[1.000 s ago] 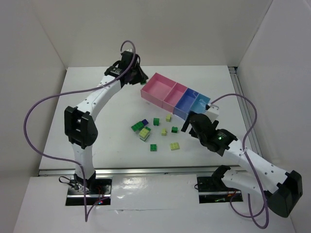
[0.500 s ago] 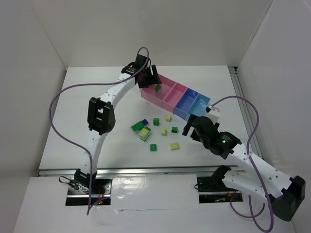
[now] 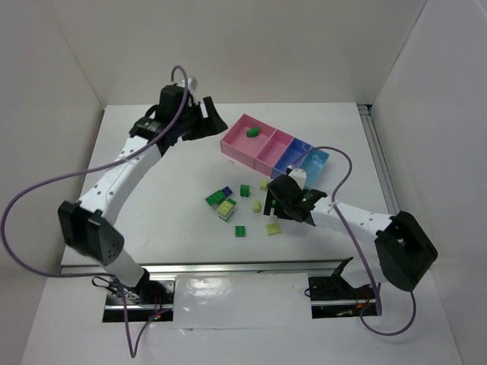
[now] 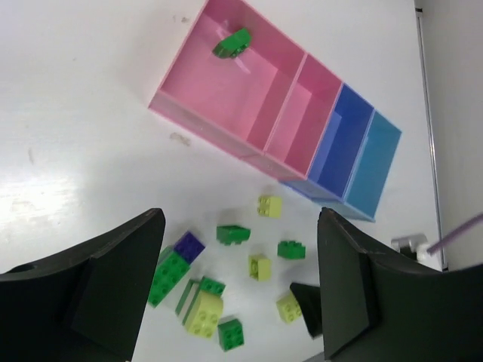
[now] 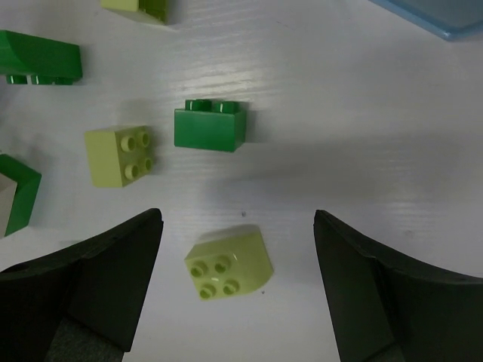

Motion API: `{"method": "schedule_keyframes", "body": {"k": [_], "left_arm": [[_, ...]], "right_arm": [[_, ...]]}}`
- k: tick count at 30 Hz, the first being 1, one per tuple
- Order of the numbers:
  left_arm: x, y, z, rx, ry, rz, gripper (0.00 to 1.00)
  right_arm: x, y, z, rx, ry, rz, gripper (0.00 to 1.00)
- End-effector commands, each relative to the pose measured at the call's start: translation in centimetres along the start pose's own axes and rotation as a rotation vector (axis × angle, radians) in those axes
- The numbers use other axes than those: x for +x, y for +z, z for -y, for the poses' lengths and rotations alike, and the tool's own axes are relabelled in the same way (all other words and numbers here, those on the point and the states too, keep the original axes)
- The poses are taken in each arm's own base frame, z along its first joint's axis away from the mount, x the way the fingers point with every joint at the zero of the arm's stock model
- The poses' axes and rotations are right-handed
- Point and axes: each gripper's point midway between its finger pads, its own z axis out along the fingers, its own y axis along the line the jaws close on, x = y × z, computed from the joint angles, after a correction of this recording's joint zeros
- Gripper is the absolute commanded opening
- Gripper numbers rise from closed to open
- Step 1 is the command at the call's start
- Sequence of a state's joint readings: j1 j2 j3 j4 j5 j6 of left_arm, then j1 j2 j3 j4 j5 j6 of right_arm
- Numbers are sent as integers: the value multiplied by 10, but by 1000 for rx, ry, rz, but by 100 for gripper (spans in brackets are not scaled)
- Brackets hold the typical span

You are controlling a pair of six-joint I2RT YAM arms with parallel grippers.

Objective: Sort the legos into containers by color

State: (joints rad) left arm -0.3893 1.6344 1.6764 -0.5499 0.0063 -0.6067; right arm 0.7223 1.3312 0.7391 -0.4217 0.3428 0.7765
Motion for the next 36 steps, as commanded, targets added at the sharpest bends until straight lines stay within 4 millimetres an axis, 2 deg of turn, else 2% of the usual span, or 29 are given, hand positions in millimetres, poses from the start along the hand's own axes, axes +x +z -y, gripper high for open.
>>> {"method": "schedule_keyframes", "body": {"k": [1,2,3,4,5,9,10,11,12,16,19,20,22,24,25,26,28,30,32,33,35,36], "left_arm": [[28,-2,-28,10,-32,-49,85],[25,-12,-32,14,-36,-23,85],[35,-9,-37,5,-38,-38,85],[33,-10,-40,8,-34,-39,85],[31,-10,-43,8,-41,-38,85],[33,-11,-45,4,-22,-46,85],[37,-9,-47,-1,-23,-56,85],[35,-13,-46,4,-22,-46,85],[36,-13,-44,12,-22,-51,85],[44,-15,-47,12,-15,-71,85],[45,-19,-50,9,-13,-80,85],[42,-23,-48,14,-12,-71,85],[43,-26,-48,14,-2,-71,85],[47,-24,-58,-10,-2,-79,85],[48,-23,-64,-22,-10,-82,86],[47,-23,-65,-31,-10,-78,86],[48,-22,-74,-50,-32,-80,86],[58,-23,-79,-62,-36,-103,86],[69,-20,-87,-86,-51,-125,86],[69,-22,-90,-103,-49,-115,86],[77,-21,-98,-136,-62,-131,86],[84,-21,-102,-145,-64,-149,87]], "right_arm": [[-26,9,-27,-51,49,75,88],[-27,12,-27,-47,50,84,88],[-22,18,-24,-29,23,67,88],[-30,20,-24,-15,20,85,88],[-29,24,-24,-7,-3,78,88],[-23,41,-34,-20,-33,43,83],[-16,47,-31,-1,-43,23,83],[-23,48,-34,11,-20,37,82],[-20,51,-32,19,-23,29,80],[-19,60,-34,36,-18,26,64],[-21,65,-31,64,-13,39,56],[-31,64,-36,62,-23,66,51],[-36,61,-35,75,-36,71,41],[-46,52,-41,64,-40,82,27],[-60,41,-49,36,-35,110,23],[-63,36,-49,31,-40,116,23],[-79,17,-63,-7,-95,177,23],[-104,-1,-71,-29,-97,249,23],[-118,-6,-77,-27,-107,284,23],[-136,-11,-85,-39,-100,314,23],[-156,-4,-86,-18,-119,331,23],[-157,12,-87,7,-136,313,24]]}}
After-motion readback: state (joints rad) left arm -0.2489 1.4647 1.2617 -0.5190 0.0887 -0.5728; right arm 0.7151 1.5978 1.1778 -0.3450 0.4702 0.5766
